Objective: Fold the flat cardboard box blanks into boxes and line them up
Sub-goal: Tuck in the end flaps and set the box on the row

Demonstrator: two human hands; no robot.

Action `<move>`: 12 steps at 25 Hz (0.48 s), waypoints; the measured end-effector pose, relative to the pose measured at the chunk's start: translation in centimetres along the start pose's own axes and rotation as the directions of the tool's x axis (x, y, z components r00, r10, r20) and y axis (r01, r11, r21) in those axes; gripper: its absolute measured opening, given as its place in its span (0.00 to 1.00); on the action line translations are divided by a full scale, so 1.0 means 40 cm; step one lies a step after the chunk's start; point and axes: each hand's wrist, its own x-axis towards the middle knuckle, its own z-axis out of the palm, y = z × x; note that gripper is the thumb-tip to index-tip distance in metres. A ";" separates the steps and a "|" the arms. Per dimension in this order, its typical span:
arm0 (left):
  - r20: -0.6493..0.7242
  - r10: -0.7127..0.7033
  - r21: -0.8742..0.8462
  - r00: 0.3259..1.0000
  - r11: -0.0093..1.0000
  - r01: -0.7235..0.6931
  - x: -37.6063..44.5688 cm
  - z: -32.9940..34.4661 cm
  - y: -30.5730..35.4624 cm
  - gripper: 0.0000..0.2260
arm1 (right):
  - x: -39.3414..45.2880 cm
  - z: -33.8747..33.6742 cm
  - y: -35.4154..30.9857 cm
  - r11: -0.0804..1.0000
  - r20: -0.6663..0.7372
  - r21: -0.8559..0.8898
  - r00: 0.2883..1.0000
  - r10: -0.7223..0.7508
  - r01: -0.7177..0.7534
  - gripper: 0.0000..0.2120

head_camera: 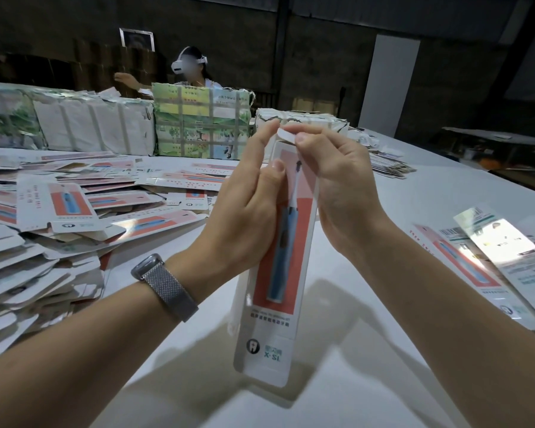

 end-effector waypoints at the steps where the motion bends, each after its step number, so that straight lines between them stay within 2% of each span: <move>1: -0.003 0.004 0.008 1.000 1.000 -0.004 0.000 -0.001 -0.001 0.23 | 0.002 -0.003 -0.002 1.000 0.008 -0.001 1.000 0.014 -0.014 0.11; 5: -0.030 -0.028 0.068 0.999 0.997 0.030 0.008 -0.007 -0.005 0.26 | 0.008 -0.013 -0.013 0.994 0.063 -0.090 0.995 0.072 -0.066 0.12; 8: -0.064 0.009 0.104 0.998 0.995 -0.002 0.009 -0.014 -0.006 0.23 | 0.020 -0.024 -0.023 0.983 0.087 -0.154 0.990 0.115 -0.100 0.13; 10: -0.090 0.037 0.162 0.995 0.987 -0.022 0.008 -0.012 -0.009 0.22 | 0.021 -0.025 -0.025 0.984 0.078 -0.134 0.989 0.126 -0.115 0.13; 12: -0.046 -0.003 0.164 0.999 0.986 0.011 0.000 0.002 -0.010 0.23 | 0.013 -0.013 -0.017 0.989 0.047 -0.105 0.993 0.113 -0.107 0.12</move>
